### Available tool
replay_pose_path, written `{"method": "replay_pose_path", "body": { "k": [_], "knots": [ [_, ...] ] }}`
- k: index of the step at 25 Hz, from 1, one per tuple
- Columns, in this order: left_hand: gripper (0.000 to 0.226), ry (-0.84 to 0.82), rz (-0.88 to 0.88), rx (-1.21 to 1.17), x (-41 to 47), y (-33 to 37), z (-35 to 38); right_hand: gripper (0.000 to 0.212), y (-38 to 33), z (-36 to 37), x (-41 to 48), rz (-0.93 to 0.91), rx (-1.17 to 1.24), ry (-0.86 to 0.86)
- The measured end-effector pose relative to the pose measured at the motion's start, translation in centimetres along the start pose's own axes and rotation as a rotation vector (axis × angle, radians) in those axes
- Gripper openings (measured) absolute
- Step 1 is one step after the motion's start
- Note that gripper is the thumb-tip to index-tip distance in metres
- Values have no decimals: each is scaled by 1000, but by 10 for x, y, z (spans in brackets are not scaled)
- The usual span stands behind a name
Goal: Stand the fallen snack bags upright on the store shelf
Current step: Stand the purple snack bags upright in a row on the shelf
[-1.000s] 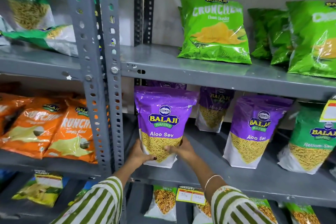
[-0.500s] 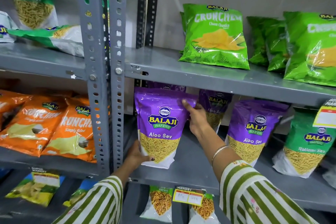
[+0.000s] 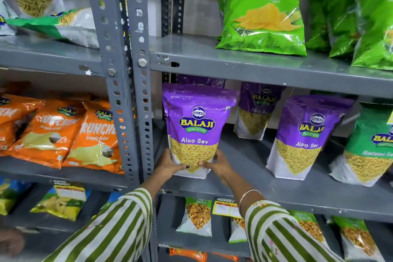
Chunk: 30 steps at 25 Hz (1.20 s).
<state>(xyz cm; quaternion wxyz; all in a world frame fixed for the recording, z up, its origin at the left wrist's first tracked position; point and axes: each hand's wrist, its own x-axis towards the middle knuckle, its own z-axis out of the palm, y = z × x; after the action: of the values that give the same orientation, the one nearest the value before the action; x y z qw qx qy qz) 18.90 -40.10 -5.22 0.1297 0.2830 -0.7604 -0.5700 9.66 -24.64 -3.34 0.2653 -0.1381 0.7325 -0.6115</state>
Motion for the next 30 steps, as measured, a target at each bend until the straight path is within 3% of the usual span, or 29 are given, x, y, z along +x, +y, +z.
{"method": "replay_pose_path", "body": {
  "k": [3,6,7,10,12,14,16,18,21,23,25,30],
  "knots": [
    [97,95,62,36,-22,9,8,82,2,-10,-5,39,-41,40],
    [87,420,394,377,-55,3,35,82,11,-50,-14,-22,-140,415],
    [83,455,508,527,-61,-4,48,81,14,-67,-20,-41,-181,567],
    [73,288,717,674,-70,4,113,83,15,-138,-42,-57,-233,942],
    [77,120,717,623,-63,23,163,90,18,-189,-45,-62,-280,1011],
    [86,7,524,431,-50,55,215,102,29,-247,-31,-66,-244,911],
    [96,-75,302,211,-33,86,258,111,36,-295,-15,-83,-124,669],
    [107,-116,151,92,-15,107,286,92,39,-322,-3,-84,-9,384],
    [109,-67,66,27,4,113,310,59,41,-334,5,-143,-6,54],
    [99,-32,51,-28,13,101,316,40,37,-327,3,-120,-13,21],
    [93,-16,58,-16,12,93,309,39,33,-317,-3,-100,12,39],
    [95,10,41,73,-21,96,255,75,37,-276,-15,-92,4,43]
  ]
}}
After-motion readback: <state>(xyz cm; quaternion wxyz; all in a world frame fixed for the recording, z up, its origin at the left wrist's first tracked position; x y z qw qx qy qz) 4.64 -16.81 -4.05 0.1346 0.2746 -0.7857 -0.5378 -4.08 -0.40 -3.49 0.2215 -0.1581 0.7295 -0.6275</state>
